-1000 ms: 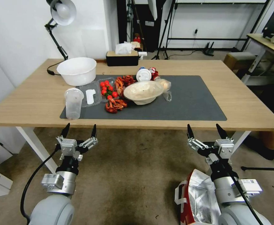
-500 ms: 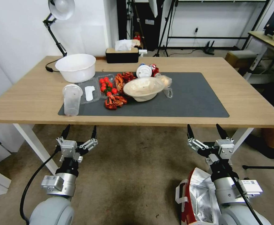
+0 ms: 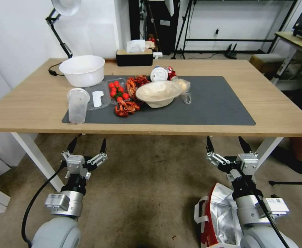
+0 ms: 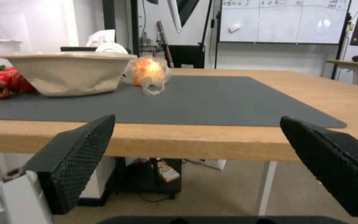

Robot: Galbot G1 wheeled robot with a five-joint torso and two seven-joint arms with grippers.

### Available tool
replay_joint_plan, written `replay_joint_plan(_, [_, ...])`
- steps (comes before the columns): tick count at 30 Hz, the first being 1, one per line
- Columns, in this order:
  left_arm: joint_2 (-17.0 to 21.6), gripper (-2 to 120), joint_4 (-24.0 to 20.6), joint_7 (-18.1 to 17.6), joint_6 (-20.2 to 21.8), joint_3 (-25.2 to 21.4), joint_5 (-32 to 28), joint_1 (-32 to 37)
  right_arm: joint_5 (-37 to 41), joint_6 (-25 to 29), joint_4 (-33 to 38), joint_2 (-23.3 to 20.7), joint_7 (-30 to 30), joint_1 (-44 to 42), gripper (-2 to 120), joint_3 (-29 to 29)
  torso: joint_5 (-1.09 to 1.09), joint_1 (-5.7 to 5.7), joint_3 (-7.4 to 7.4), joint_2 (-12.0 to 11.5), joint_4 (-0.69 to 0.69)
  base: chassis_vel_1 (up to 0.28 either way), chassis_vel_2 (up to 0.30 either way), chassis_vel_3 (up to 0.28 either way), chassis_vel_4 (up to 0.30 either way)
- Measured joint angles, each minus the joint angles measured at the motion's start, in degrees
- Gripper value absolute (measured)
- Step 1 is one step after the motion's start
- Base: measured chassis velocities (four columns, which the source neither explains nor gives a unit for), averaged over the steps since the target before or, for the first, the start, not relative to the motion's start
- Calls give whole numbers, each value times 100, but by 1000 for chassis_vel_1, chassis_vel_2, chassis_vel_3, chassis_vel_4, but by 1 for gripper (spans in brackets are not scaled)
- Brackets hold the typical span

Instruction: Pick up the food delivery bag from the floor and place it on the table.

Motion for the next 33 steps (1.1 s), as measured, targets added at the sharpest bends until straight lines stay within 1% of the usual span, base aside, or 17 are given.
replay_joint_plan(8, [21,99,1,-10,0,-34,-16,-21,18,11,-9,-3,8,10,100,-4,0,-71,-101,-173,0,0,0,0,0])
replay_joint_plan(11, [-5,99,1,-10,0,-39,-17,-18,87,6,-6,10,5,71,100,26,0,-113,-161,-277,0,0,0,0,0])
replay_joint_plan(16, [-39,99,1,-7,0,-25,-14,-21,147,-12,0,-12,11,107,100,38,0,-148,-214,-365,0,0,0,0,0])
replay_joint_plan(19, [-42,99,2,-5,0,-35,-9,-21,146,-20,5,-29,23,85,100,34,0,-188,-286,-476,0,0,0,0,0])
replay_joint_plan(20, [-42,99,2,-5,0,-35,-9,-21,146,-20,5,-29,23,85,100,34,0,-188,-286,-476,0,0,0,0,0])
replay_joint_plan(33, [-43,98,-32,42,-24,-69,24,43,130,-24,20,-17,9,73,100,44,0,-316,-490,-808,0,0,0,0,0])
